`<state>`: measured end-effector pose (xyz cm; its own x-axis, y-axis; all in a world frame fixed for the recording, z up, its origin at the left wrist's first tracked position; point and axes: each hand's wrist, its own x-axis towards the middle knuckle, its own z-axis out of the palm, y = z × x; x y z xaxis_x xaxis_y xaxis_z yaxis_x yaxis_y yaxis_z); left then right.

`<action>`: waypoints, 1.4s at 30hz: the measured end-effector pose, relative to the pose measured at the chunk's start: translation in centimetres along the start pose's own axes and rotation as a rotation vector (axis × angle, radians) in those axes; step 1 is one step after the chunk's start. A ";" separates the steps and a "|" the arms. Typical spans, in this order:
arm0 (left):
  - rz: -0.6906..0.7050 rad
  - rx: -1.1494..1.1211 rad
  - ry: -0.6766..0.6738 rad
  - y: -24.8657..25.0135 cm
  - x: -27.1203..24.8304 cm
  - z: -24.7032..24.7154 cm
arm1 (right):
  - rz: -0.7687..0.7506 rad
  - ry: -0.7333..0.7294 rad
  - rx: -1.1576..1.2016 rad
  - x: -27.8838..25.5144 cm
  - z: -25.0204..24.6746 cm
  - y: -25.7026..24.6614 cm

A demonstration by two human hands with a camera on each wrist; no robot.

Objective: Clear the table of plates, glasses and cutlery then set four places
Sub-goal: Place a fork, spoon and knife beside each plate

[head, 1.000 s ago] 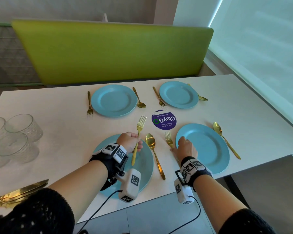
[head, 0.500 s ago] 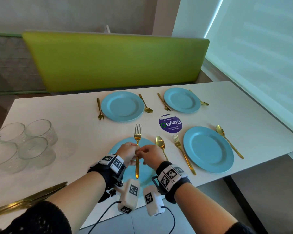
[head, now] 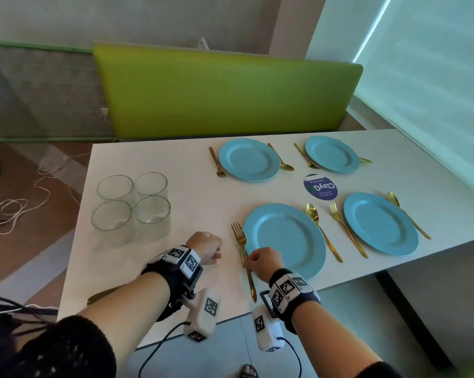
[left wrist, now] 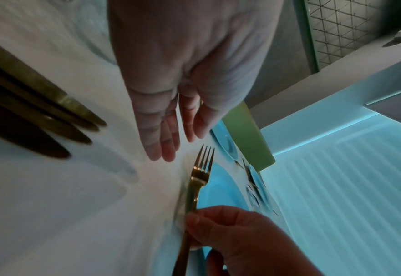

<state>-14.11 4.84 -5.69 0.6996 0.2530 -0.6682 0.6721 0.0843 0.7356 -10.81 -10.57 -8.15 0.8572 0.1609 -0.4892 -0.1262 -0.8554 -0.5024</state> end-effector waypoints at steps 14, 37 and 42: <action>0.060 0.033 0.059 -0.6 0.0 -5.6 | 0.107 0.123 -0.192 0.8 3.4 -3.2; 0.056 0.098 0.080 -2.1 -0.2 -7.0 | 0.190 0.232 -0.268 1.0 1.9 -3.1; 0.084 0.313 0.081 -2.6 -0.4 -8.0 | 0.178 0.238 -0.262 0.5 1.9 -3.5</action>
<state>-18.07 12.26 -6.40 0.7428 0.3230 -0.5864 0.6634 -0.2367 0.7099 -10.88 -6.59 -8.00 0.9292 -0.0940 -0.3575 -0.1783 -0.9611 -0.2108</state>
